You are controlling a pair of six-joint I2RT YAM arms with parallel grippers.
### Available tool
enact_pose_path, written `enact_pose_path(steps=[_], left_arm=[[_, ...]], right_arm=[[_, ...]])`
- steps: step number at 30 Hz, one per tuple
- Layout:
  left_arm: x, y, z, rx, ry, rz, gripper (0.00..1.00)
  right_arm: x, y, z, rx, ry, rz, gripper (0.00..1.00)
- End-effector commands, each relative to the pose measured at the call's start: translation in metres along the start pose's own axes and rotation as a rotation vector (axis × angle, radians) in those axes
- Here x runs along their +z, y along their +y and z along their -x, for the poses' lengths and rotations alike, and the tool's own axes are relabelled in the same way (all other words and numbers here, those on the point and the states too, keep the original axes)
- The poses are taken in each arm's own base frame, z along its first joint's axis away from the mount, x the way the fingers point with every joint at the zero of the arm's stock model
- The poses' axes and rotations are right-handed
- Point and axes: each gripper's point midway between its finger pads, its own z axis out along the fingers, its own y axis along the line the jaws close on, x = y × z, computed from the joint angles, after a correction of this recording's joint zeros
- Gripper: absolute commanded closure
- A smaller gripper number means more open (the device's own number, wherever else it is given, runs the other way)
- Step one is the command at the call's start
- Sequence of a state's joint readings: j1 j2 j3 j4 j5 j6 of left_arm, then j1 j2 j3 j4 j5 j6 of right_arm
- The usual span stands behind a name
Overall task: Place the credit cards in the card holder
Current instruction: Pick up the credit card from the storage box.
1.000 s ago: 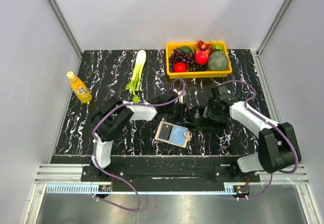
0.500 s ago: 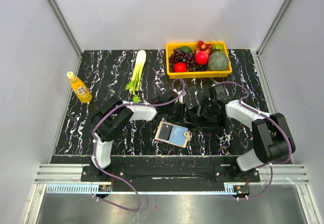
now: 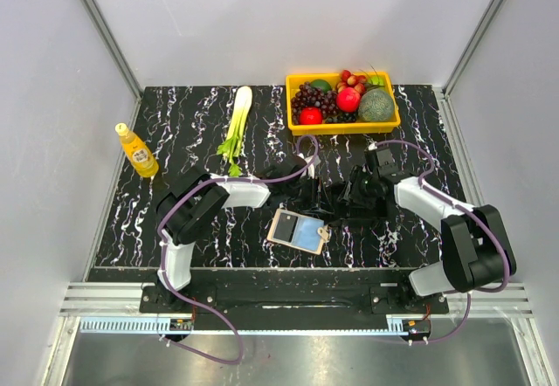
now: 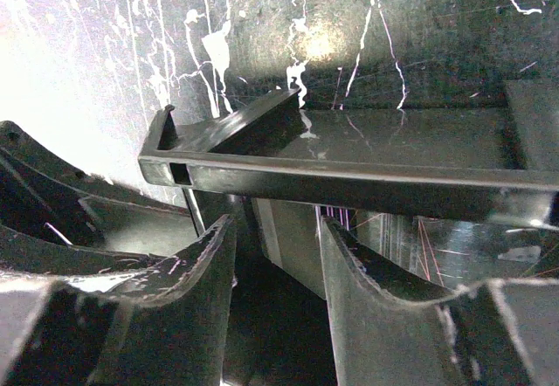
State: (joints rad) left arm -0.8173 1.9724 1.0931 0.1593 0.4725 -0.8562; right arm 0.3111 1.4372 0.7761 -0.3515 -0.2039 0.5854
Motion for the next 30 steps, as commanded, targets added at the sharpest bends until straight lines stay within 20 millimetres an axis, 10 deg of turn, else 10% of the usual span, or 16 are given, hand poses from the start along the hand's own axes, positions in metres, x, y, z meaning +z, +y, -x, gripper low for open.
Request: enact_pose_path(steps=[1,21,30], left_arm=[[-0.007,-0.013,0.007,0.072,-0.036,-0.014,0.66],[-0.007,-0.014,0.008,0.072,-0.034,-0.021,0.66],[-0.007,-0.015,0.008,0.07,-0.034,-0.029,0.66]], right_arm=[[-0.008,0.027,0.013,-0.001,-0.058,0.121,0.54],[-0.007,0.032,0.015,-0.024,-0.062,0.141,0.87],[0.001,0.022,0.012,-0.027,-0.03,0.095,0.83]])
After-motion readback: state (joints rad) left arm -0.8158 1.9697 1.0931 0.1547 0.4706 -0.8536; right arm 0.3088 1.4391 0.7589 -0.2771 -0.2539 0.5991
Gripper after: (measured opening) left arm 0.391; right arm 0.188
